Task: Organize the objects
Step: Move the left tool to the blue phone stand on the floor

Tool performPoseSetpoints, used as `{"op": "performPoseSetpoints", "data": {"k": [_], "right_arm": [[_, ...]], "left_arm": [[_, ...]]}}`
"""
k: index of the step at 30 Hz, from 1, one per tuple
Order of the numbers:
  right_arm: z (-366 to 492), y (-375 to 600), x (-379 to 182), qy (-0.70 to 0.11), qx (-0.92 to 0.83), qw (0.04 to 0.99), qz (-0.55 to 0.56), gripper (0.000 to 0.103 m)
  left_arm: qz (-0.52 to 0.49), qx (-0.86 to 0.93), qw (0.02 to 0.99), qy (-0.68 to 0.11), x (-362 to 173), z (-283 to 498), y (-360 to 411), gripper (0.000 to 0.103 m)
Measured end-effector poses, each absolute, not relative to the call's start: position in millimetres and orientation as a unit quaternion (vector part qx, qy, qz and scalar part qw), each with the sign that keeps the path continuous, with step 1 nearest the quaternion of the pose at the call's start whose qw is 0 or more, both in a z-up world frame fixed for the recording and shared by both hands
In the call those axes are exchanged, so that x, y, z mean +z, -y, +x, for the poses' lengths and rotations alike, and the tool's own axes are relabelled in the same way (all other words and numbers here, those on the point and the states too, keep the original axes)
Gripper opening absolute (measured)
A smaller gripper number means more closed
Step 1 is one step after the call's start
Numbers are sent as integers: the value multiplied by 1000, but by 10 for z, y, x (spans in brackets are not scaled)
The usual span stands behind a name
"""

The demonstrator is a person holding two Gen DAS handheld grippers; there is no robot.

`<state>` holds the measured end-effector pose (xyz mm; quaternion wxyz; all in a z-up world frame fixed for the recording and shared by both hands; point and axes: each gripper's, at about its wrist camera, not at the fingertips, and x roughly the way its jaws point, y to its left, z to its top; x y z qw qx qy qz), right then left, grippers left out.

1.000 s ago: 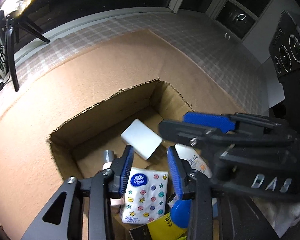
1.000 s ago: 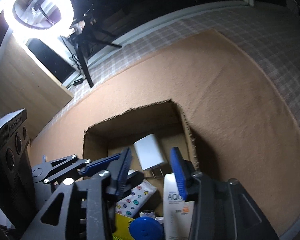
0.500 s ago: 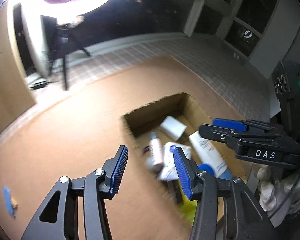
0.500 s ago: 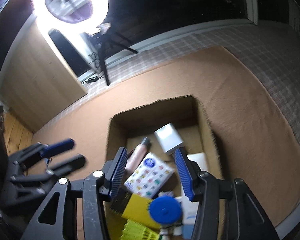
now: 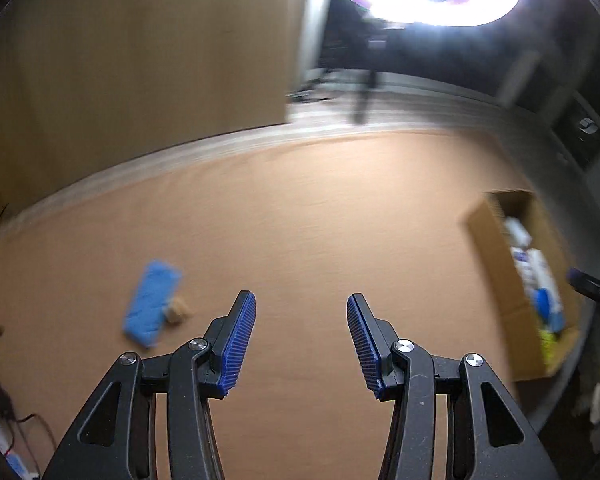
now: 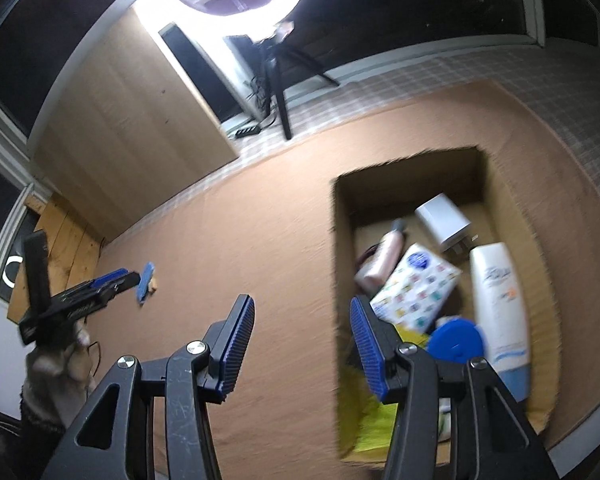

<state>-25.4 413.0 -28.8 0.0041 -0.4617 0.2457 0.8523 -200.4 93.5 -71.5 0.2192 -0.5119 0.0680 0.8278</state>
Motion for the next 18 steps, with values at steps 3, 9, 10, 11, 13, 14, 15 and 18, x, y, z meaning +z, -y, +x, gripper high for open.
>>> {"op": "performPoseSetpoints", "data": {"k": [3, 9, 10, 11, 13, 14, 15, 18], "right_arm": [[-293, -3939, -321, -242, 849, -6, -470, 46], [-339, -3672, -372, -233, 843, -18, -484, 46], [-345, -3651, -376, -233, 842, -18, -486, 46], [-355, -3621, -384, -232, 841, -19, -488, 46], [-368, -3581, -388, -231, 840, -20, -490, 46], [-370, -3561, -389, -229, 840, -21, -491, 46], [-375, -3549, -390, -229, 840, -21, -492, 46], [-385, -3517, -408, -230, 837, -22, -496, 46]], "left_arm": [[-535, 824, 181, -41, -906, -2284, -492, 51], [-561, 814, 150, 1, -1218, -2692, 102, 51], [-563, 813, 149, 0, -1258, -2738, 146, 51], [-566, 811, 149, -1, -1296, -2777, 124, 51], [-571, 808, 146, -3, -1355, -2852, 150, 52], [-572, 808, 145, -2, -1375, -2887, 161, 54], [-572, 807, 147, 0, -1380, -2904, 146, 55], [-574, 805, 152, 3, -1405, -2987, 74, 57]]}}
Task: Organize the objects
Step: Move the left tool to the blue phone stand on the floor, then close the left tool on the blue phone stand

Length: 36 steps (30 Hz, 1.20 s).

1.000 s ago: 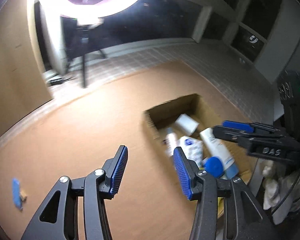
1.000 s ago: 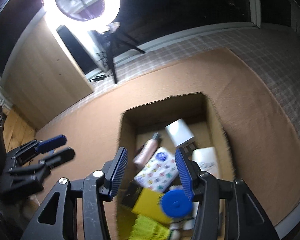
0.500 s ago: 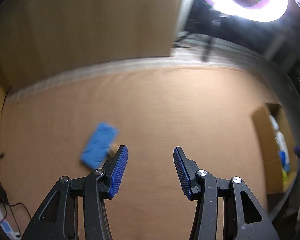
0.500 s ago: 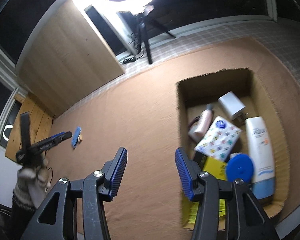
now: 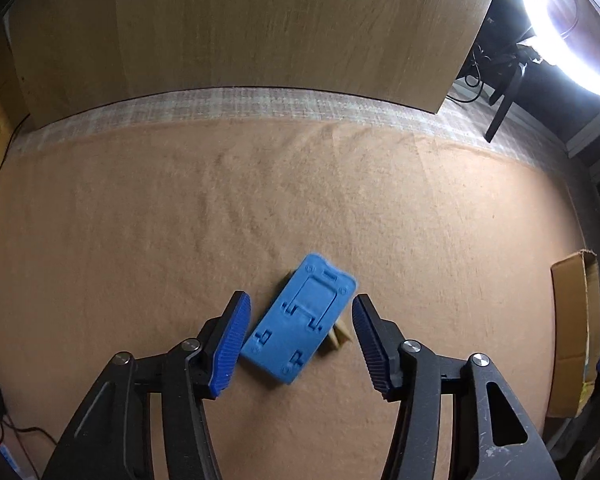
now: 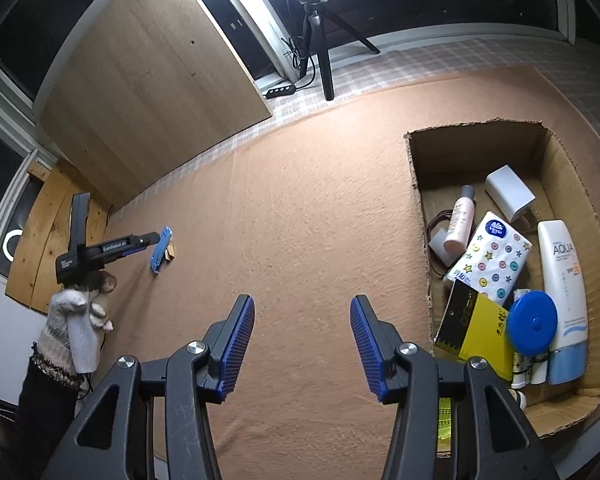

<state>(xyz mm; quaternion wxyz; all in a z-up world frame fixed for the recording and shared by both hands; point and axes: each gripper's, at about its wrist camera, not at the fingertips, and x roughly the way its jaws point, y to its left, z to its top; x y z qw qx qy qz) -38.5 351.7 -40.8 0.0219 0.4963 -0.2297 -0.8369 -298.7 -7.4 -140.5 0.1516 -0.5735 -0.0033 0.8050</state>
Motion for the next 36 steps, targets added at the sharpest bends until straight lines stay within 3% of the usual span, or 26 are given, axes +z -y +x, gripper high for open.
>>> {"op": "performPoseSetpoints", "data": {"k": [13, 27, 30, 36], "right_arm": [[-369, -3512, -467, 226, -831, 17, 508, 46], [-558, -3309, -531, 212, -825, 42, 522, 46], [-610, -3228, -550, 207, -824, 51, 525, 46], [-671, -3100, -567, 200, -823, 63, 528, 46]], "left_arm": [[-587, 797, 138, -10, -1576, -3133, -203, 57], [-590, 802, 91, 28, -1635, -3175, 216, 57], [-585, 809, 43, 12, -1649, -3195, 348, 56], [-581, 811, 50, 49, -1581, -3147, 651, 56]]}}
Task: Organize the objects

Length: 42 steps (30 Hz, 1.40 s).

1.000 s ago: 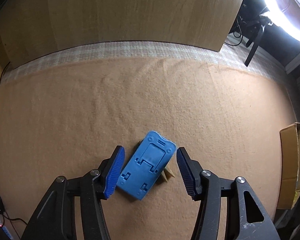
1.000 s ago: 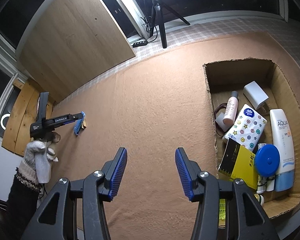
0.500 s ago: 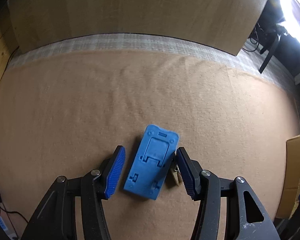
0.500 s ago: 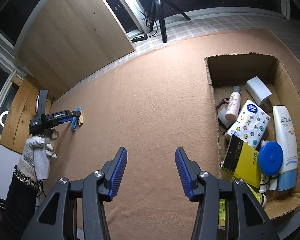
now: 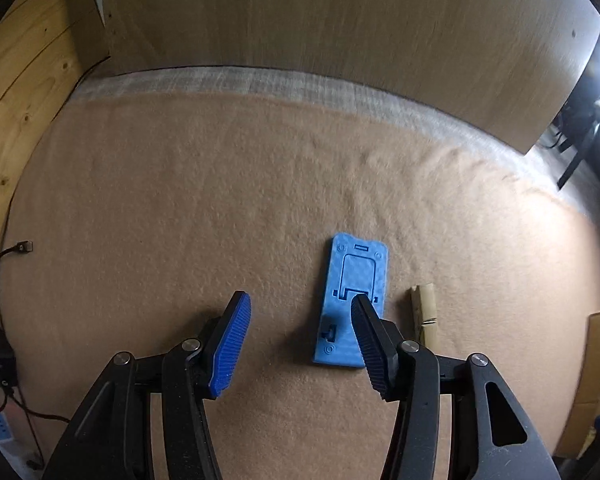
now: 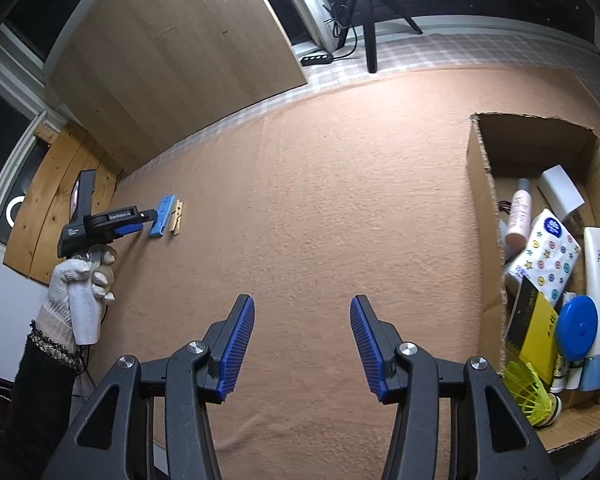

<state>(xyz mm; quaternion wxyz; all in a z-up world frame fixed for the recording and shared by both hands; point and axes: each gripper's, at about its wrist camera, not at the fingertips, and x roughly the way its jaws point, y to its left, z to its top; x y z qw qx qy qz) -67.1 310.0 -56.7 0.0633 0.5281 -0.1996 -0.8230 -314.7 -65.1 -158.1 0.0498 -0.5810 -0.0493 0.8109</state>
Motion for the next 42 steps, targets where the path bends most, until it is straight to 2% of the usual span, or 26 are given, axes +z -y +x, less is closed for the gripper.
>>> {"op": "performPoseSetpoints", "data": {"k": [3, 8, 9, 11, 16, 23, 28, 32, 42], "right_arm": [[-710, -3046, -589, 197, -821, 67, 532, 46], [-740, -2924, -617, 186, -817, 74, 540, 46], [-740, -2902, -625, 184, -817, 75, 542, 46], [-727, -2863, -639, 181, -815, 76, 545, 46], [-653, -2839, -667, 169, -815, 68, 550, 46], [-616, -2869, -745, 169, -807, 57, 564, 46], [-654, -2816, -732, 166, -806, 62, 565, 46], [-676, -2739, -703, 163, -806, 75, 563, 46], [-723, -2570, -705, 161, -806, 107, 559, 46]], "left_arm": [[-575, 813, 69, 61, -1490, -3150, 679, 56], [-581, 809, 81, 34, -1449, -3315, 477, 55], [-584, 807, 80, 31, -1463, -3360, 442, 53], [-591, 802, 76, 32, -1499, -3438, 406, 42], [-606, 788, 72, 83, -1598, -3627, 463, 29], [-609, 785, 88, 69, -1604, -3656, 367, 19], [-606, 790, 94, -19, -1568, -3482, 64, 17], [-603, 791, 102, -42, -1551, -3263, -129, 17], [-597, 791, 135, -7, -1499, -2203, -241, 17]]}}
